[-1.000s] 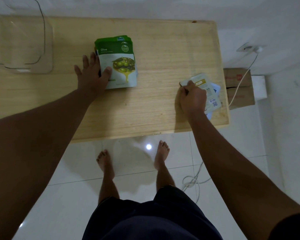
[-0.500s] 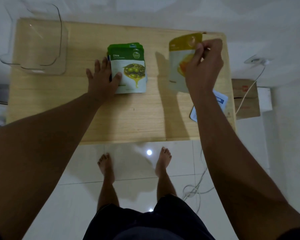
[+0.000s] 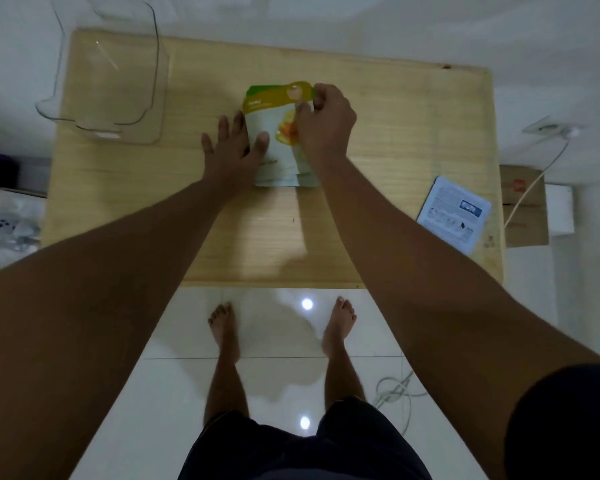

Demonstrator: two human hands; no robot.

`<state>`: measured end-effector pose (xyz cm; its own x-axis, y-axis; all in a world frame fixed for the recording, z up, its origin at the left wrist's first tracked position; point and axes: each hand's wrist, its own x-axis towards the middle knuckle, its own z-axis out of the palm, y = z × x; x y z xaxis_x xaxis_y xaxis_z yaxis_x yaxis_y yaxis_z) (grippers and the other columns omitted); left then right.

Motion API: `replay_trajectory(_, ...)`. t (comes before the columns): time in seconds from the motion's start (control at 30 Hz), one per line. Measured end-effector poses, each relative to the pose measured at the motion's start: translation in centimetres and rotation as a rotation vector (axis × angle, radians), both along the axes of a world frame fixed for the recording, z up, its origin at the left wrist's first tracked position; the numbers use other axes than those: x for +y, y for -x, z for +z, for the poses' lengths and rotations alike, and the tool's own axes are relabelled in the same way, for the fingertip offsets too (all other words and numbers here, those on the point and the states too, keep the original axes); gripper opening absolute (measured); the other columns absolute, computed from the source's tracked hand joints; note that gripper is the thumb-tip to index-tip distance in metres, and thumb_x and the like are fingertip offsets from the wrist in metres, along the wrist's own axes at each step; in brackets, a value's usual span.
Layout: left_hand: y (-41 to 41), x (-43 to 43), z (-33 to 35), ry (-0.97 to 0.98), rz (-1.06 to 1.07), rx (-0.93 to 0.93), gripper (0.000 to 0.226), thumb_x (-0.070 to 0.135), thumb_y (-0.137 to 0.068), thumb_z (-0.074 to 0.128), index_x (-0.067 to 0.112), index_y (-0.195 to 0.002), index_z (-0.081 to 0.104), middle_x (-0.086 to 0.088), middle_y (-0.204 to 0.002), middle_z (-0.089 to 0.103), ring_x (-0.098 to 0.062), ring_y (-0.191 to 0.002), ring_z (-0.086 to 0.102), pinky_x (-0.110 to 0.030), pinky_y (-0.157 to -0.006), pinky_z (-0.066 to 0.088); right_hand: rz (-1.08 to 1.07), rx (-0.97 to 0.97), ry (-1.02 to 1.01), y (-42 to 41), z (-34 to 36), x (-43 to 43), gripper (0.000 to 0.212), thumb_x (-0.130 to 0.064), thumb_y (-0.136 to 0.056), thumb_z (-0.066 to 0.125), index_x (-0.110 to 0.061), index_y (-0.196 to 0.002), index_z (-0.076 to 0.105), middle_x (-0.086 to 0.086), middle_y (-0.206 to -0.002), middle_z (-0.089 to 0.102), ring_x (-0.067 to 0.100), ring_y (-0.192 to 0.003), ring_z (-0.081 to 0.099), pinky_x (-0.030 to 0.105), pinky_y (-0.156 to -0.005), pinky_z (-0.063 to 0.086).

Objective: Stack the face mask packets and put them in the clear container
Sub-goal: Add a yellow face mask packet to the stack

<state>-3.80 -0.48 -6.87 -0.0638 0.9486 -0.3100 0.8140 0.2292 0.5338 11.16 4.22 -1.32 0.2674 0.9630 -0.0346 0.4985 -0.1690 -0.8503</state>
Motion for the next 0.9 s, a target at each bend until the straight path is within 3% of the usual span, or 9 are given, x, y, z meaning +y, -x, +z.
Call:
replay_trajectory(0.07, 0.1, -0.1, -0.4, -0.028, -0.027, 0.03, 0.076, 0.065, -0.093, 0.025, 0.025, -0.157, 0.016, -0.002, -0.166, 0.007, -0.028, -0.152, -0.005, -0.058, -0.116, -0.011, 0.042, 0.003, 0.001, 0.2, -0.3, -0.2, 0.028, -0.01, -0.08, 0.072, -0.01, -0.108, 0.068, 0.005, -0.095, 0.072, 0.018, -0.088, 0.067, 0.007, -0.072, 0.041)
replay_trajectory(0.17, 0.1, -0.3, -0.6, -0.049, -0.023, 0.054, 0.077, 0.065, -0.092, 0.029, 0.025, -0.157, 0.015, -0.001, -0.166, 0.007, -0.029, -0.152, -0.004, -0.058, -0.117, -0.01, 0.112, -0.058, -0.019, -0.1, -1.0, -0.6, 0.03, -0.014, -0.08, 0.071, -0.012, -0.109, 0.067, 0.006, -0.096, 0.073, 0.02, -0.087, 0.068, 0.028, -0.083, 0.056)
replay_trajectory(0.23, 0.0, -0.3, -0.6, -0.061, -0.019, 0.06, 0.078, 0.065, -0.091, 0.028, 0.025, -0.157, 0.015, -0.001, -0.166, 0.008, -0.028, -0.152, -0.004, -0.058, -0.117, -0.009, 0.173, -0.086, -0.063, -0.5, -1.0, -0.9, 0.029, -0.015, -0.082, 0.067, -0.011, -0.111, 0.065, 0.007, -0.098, 0.072, 0.022, -0.089, 0.068, 0.039, -0.084, 0.057)
replay_trajectory(0.3, 0.0, -0.3, -0.6, -0.062, -0.016, 0.069, 0.078, 0.064, -0.092, 0.029, 0.023, -0.157, 0.015, -0.002, -0.166, 0.009, -0.029, -0.153, -0.003, -0.058, -0.117, -0.008, 0.236, -0.167, -0.094, -1.3, -1.0, -1.2, 0.042, -0.015, -0.087, 0.061, -0.007, -0.128, 0.058, 0.018, -0.128, 0.063, 0.033, -0.117, 0.06, 0.046, -0.104, 0.048)
replay_trajectory(0.37, 0.0, -0.3, -0.6, -0.058, -0.01, 0.077, 0.077, 0.063, -0.093, 0.03, 0.022, -0.157, 0.015, -0.002, -0.166, 0.009, -0.029, -0.153, -0.002, -0.058, -0.118, -0.008, 0.268, -0.293, -0.029, -3.1, -0.6, -2.3, 0.057, -0.019, -0.094, 0.056, -0.006, -0.146, 0.038, 0.021, -0.156, 0.031, 0.038, -0.146, 0.027, 0.052, -0.118, 0.022)
replay_trajectory(0.43, 0.0, -0.2, -0.7, -0.061, -0.008, 0.084, 0.076, 0.062, -0.093, 0.03, 0.022, -0.157, 0.015, -0.002, -0.166, 0.01, -0.029, -0.153, -0.001, -0.058, -0.118, -0.007, 0.235, -0.436, 0.05, -6.2, -0.4, -3.6, 0.064, -0.026, -0.096, 0.052, -0.01, -0.152, 0.024, 0.017, -0.162, 0.014, 0.038, -0.15, 0.007, 0.058, -0.119, 0.011)
replay_trajectory(0.57, -0.1, -0.1, -0.6, -0.054, -0.006, 0.088, 0.077, 0.061, -0.093, 0.031, 0.02, -0.157, 0.015, -0.003, -0.165, 0.011, -0.03, -0.152, 0.001, -0.06, -0.117, -0.005, 0.111, -0.687, 0.302, -13.1, -0.8, -6.4, 0.07, -0.033, -0.096, 0.053, -0.012, -0.153, 0.017, 0.015, -0.163, 0.008, 0.042, -0.149, 0.002, 0.068, -0.115, 0.012)
replay_trajectory(0.73, -0.2, 0.1, -0.4, -0.036, -0.014, 0.102, 0.077, 0.06, -0.094, 0.031, 0.019, -0.157, 0.015, -0.004, -0.166, 0.009, -0.031, -0.152, -0.001, -0.06, -0.117, -0.005, -0.06, -0.709, 0.647, -17.5, -2.2, -8.9, 0.089, -0.05, -0.093, 0.053, -0.003, -0.153, 0.006, 0.022, -0.162, 0.0, 0.05, -0.146, -0.002, 0.07, -0.114, 0.012)
replay_trajectory(0.9, -0.4, 0.2, -0.4, -0.052, -0.024, 0.123, 0.076, 0.059, -0.094, 0.03, 0.017, -0.156, 0.015, -0.007, -0.165, 0.013, -0.034, -0.152, 0.002, -0.064, -0.116, -0.002, 0.036, -0.603, 0.589, -18.4, -3.0, -9.8, 0.079, -0.039, -0.101, 0.044, 0.009, -0.149, 0.005, 0.026, -0.161, -0.001, 0.047, -0.148, -0.001, 0.06, -0.12, 0.012)
